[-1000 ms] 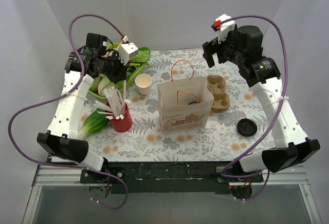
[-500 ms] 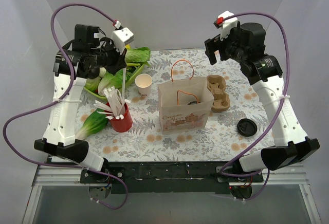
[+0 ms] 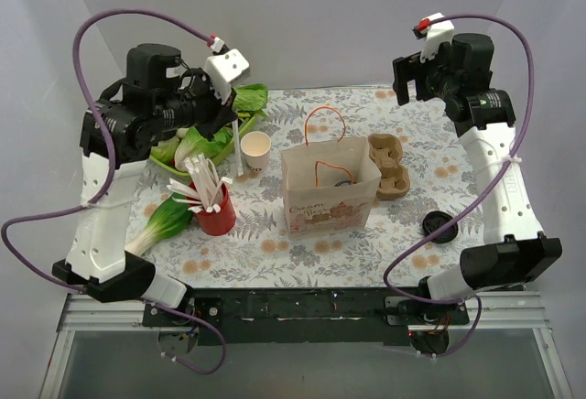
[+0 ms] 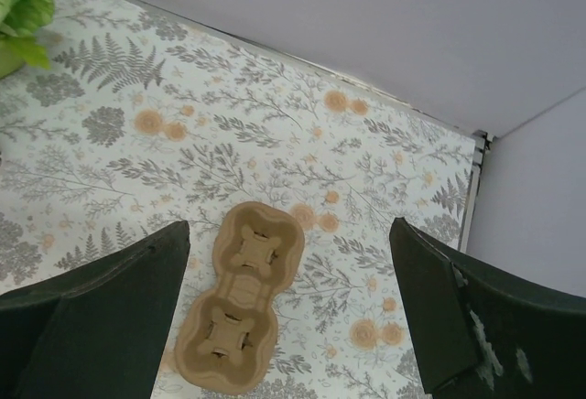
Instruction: Pack the takeout coffee
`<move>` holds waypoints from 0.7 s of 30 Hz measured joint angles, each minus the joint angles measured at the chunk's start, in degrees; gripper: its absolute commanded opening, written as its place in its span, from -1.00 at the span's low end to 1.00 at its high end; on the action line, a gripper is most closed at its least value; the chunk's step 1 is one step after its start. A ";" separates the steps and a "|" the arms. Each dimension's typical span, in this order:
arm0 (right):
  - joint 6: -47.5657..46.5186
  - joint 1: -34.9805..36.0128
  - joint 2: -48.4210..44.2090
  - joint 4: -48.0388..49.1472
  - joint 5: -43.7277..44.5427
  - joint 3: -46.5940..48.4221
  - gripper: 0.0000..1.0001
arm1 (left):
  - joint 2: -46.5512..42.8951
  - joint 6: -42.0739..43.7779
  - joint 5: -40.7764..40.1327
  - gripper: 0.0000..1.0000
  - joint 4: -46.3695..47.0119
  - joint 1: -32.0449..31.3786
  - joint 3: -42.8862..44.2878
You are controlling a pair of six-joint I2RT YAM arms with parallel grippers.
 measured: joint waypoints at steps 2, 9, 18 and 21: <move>0.15 -1.75 0.83 -0.15 0.11 -0.11 0.94 | -0.66 -0.44 -0.11 -1.00 -0.07 -1.90 2.40; -0.48 -4.68 2.91 -1.49 0.52 -0.13 0.93 | -1.33 -3.10 3.17 -1.00 4.61 -6.40 12.11; -1.38 -6.16 3.54 -2.19 0.87 -2.23 0.93 | -3.61 -6.05 14.99 -1.00 16.46 -7.32 0.11; -1.33 -6.40 2.99 -2.43 0.87 -4.57 0.93 | -4.02 -5.60 16.44 -1.00 21.07 -8.07 -9.01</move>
